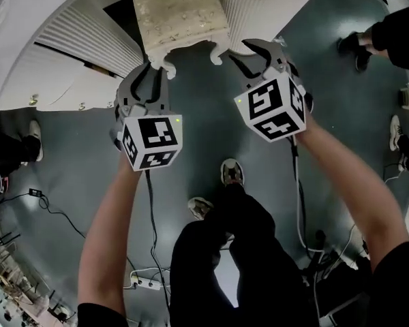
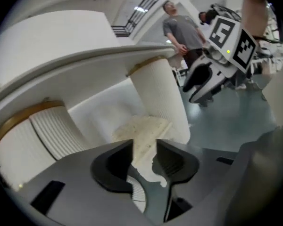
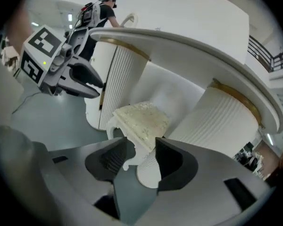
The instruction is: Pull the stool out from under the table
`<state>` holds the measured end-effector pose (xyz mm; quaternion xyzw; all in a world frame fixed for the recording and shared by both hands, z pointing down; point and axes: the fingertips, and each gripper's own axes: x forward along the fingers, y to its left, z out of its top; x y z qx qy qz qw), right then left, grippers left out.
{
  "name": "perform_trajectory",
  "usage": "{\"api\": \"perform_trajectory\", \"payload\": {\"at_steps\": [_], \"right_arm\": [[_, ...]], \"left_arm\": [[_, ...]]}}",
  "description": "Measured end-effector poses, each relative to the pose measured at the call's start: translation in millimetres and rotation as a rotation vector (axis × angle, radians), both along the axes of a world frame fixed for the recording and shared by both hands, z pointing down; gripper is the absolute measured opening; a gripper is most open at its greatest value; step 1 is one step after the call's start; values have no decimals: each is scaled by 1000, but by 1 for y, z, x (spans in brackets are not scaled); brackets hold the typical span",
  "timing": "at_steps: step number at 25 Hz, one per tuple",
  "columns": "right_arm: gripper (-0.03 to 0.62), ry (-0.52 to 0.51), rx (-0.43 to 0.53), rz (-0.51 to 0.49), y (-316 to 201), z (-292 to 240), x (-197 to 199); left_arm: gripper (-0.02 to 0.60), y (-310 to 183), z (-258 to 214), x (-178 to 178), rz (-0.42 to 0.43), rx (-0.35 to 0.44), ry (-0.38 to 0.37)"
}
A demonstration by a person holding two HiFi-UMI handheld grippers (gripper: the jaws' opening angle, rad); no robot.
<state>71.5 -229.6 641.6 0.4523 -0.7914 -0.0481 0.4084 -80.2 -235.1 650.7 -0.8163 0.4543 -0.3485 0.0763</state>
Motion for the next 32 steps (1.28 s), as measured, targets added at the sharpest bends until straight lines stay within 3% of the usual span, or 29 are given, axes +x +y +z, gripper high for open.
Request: {"api": "perform_trajectory", "payload": {"at_steps": [1,2,4,8,10,13,15,19,21,28,32], "right_arm": [[183,49,13,-22,-5,10,1],[187,98,31,-48,-11,19,0],[201,199,63,-114,-24,39,-4],[240,450,106,-286,-60,88,-10],[251,579,141,-356,-78,105,-10],[262,719,154,-421,-100,127,-11],[262,775,151,-458,-107,142,-15],[258,819,208,-457,-123,146,-18],[198,818,233,-448,-122,141,-13],[178,817,207,-384,-123,148,-22],[173,793,211,-389,-98,142,-19]], "left_arm": [[210,-5,13,2,34,1,-51],[232,-12,26,3,55,-3,-101],[232,-30,49,1,91,27,-230],[305,-77,88,0,231,170,-654],[325,-95,100,4,284,201,-760],[350,-117,118,12,319,210,-852],[354,-126,132,14,322,179,-894],[354,-132,140,16,318,83,-888],[337,-129,138,20,337,84,-884],[287,-127,146,10,299,75,-910],[281,-103,141,13,313,79,-902]]}}
